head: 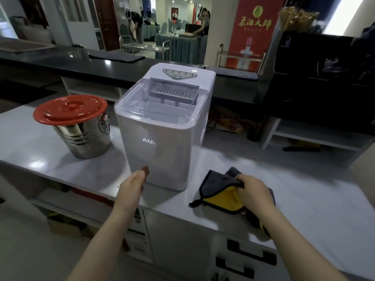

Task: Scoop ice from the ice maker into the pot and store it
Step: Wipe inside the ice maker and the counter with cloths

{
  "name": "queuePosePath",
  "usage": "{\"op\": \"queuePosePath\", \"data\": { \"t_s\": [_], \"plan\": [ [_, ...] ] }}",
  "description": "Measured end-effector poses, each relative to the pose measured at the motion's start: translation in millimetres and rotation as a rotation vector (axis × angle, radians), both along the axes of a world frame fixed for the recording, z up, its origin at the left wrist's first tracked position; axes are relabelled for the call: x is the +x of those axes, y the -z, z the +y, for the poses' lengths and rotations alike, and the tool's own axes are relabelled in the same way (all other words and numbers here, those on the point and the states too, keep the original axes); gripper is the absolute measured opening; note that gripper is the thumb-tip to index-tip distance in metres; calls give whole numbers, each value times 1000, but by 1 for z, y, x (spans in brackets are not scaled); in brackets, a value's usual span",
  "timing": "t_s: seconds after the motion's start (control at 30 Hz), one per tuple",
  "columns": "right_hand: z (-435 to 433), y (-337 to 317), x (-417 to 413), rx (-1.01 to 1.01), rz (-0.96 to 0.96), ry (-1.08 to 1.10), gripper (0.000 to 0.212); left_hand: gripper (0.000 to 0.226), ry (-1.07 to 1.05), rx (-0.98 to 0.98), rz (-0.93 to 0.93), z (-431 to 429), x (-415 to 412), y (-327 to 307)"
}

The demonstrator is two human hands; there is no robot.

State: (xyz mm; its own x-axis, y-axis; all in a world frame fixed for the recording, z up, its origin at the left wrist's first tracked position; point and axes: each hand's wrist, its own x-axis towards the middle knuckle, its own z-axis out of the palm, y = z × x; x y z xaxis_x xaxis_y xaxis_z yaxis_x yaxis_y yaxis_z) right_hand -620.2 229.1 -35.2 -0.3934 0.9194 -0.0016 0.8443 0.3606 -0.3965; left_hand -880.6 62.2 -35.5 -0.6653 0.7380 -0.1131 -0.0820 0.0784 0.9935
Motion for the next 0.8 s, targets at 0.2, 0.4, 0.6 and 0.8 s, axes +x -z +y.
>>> {"op": "queuePosePath", "data": {
  "t_s": [0.2,0.4,0.6,0.8],
  "plan": [
    [-33,-41,-11,34,256,-67,19,51,274,-55,276,3,33,-17],
    [-89,-80,-28,151,284,-129,8,88,586,-63,644,-7,67,-23],
    [-130,-96,-19,152,330,-121,16,27,242,259,393,-32,62,-54],
    [-163,-77,6,27,36,-28,17,23,150,330,1,-56,36,-76]
  ]
}}
